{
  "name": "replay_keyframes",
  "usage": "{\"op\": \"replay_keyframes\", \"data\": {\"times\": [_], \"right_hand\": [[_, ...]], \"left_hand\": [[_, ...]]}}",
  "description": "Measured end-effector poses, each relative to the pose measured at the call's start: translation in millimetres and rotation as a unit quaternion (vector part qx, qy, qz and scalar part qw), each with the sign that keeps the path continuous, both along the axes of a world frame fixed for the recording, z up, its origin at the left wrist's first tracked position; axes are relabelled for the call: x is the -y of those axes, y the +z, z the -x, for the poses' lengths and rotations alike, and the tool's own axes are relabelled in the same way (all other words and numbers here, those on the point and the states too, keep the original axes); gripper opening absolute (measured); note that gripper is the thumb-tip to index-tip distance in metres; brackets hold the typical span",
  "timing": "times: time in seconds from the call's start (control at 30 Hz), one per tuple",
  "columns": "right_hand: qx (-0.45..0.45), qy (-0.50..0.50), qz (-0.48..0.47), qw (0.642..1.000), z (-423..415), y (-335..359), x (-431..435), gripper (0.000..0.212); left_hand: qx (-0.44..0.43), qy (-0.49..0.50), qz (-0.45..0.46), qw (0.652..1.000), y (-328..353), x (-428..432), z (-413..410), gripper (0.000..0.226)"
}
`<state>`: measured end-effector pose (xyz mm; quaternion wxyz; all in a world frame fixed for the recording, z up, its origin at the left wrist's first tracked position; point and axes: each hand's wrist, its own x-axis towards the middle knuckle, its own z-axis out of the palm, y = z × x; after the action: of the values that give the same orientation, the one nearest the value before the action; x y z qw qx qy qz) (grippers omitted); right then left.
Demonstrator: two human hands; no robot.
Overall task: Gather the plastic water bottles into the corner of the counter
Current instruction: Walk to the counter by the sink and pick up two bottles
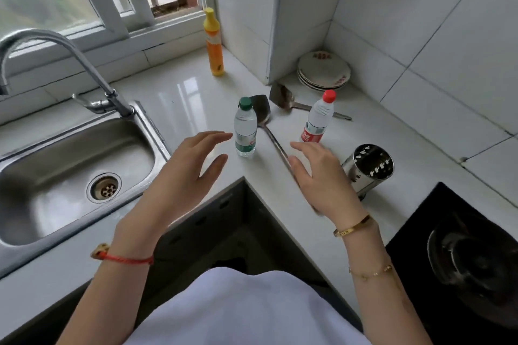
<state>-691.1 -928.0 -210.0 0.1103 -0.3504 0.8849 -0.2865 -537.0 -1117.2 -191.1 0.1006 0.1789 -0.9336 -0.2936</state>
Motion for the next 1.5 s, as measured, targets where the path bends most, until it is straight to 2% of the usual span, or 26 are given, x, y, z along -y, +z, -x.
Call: {"op": "replay_keyframes", "data": {"times": [0.3, 0.6, 0.87, 1.1, 1.3, 1.5], "right_hand": [[-0.024, -0.081, 0.022, 0.996, 27.6, 6.8, 40.2, 0.038], [-0.019, -0.118, 0.014, 0.993, 58.3, -9.1, 42.5, 0.036], [-0.059, -0.152, -0.016, 0.986, 130.6, -11.9, 44.0, 0.035], [-0.048, -0.145, -0.070, 0.986, 174.7, -21.9, 59.8, 0.042], [-0.034, -0.125, -0.113, 0.985, 191.7, -34.5, 67.1, 0.035], [-0.030, -0.126, -0.100, 0.986, 199.2, -38.6, 72.0, 0.019]], "left_hand": [[0.006, -0.087, 0.050, 0.995, 1.0, 61.0, 65.0, 0.042], [0.005, -0.114, 0.056, 0.992, -13.4, 69.5, 116.1, 0.043], [0.049, -0.080, 0.102, 0.990, -27.5, 59.0, 159.9, 0.047], [0.103, -0.055, 0.108, 0.987, -35.4, 59.8, 185.8, 0.046], [0.125, -0.038, 0.089, 0.987, -41.7, 66.3, 189.4, 0.046], [0.132, -0.023, 0.063, 0.989, -47.4, 74.2, 189.5, 0.044]]}}
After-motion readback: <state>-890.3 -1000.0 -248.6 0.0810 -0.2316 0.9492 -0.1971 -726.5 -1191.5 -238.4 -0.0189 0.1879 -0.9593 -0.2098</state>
